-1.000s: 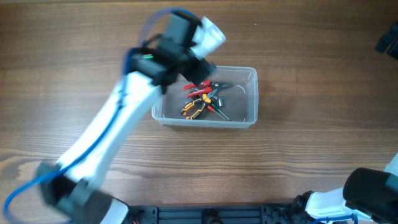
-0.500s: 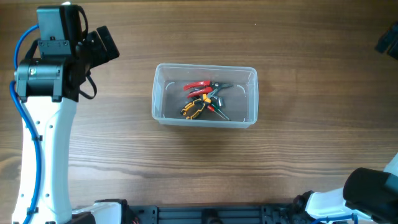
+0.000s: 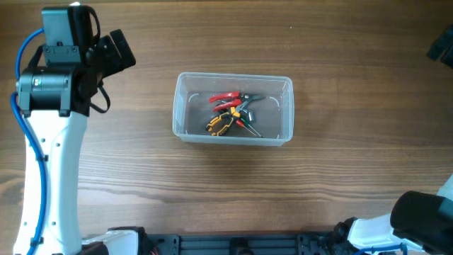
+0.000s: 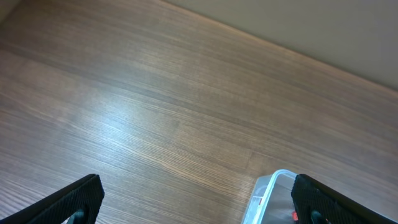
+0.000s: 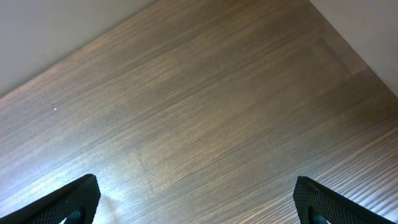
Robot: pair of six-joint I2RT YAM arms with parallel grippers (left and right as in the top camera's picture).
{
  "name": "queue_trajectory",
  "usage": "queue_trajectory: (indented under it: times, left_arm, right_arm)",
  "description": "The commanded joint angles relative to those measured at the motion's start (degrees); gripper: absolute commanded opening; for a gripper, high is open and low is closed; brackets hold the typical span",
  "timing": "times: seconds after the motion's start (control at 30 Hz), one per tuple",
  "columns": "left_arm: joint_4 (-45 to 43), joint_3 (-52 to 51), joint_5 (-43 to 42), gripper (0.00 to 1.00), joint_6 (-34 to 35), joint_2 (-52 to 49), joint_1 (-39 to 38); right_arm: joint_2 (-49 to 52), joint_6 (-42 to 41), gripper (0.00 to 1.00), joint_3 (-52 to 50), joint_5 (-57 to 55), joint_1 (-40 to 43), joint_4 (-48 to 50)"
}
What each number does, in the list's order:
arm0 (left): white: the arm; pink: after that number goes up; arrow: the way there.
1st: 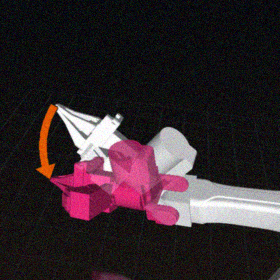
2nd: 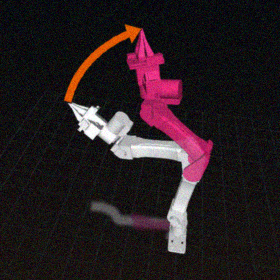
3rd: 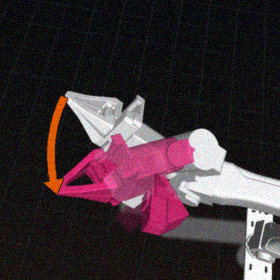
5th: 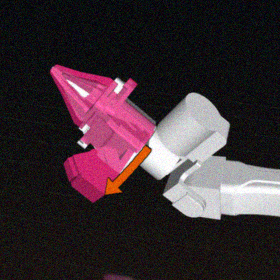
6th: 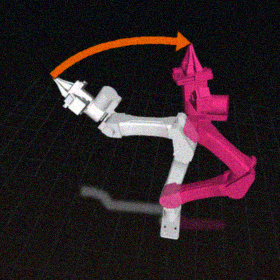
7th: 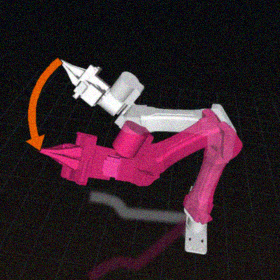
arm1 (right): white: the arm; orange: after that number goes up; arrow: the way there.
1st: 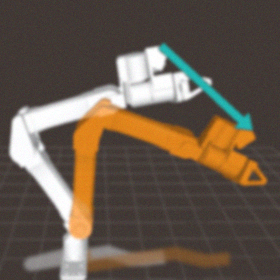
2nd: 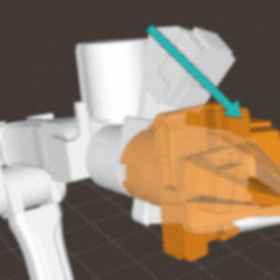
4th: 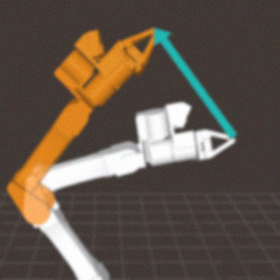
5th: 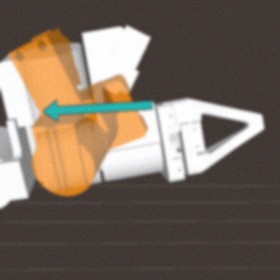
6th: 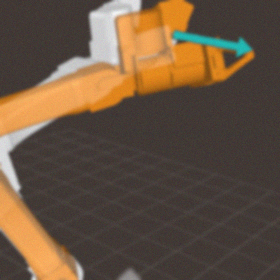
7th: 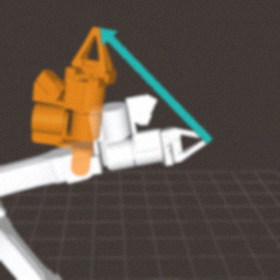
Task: Pack container
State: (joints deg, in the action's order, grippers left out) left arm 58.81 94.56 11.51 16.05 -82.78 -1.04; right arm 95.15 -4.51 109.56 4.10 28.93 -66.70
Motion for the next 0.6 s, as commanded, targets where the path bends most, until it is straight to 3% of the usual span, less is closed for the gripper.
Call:
queue_trajectory:
  times: [0.0, 0.1, 0.33, 0.5, 0.57]
  left_arm:
    - [0.0, 0.1, -0.1, 1.0, 1.1, 7.1, 0.2]
    - [-1.0, 0.1, 4.3, 1.0, 0.7, 18.2, 0.2]
    - [-1.0, -0.7, 4.4, 1.0, 1.0, 41.6, 0.2]
    - [-2.8, -14.1, 3.4, 1.0, 1.2, 52.0, 0.2]
    - [-8.6, -27.5, -0.6, 1.0, 1.2, 58.7, 0.1]
  right_arm:
    - [0.1, -0.5, 1.0, -0.2, 0.3, -0.2, 0.2]
    - [0.1, -0.6, 1.0, -0.2, 0.3, -0.2, 0.2]
    - [0.1, -0.5, 1.0, -0.2, 0.2, -0.2, 0.2]
    - [0.1, -0.6, 1.0, -0.2, 0.3, -0.2, 0.2]
    - [0.1, -0.6, 1.0, -0.2, 0.3, -0.2, 0.2]
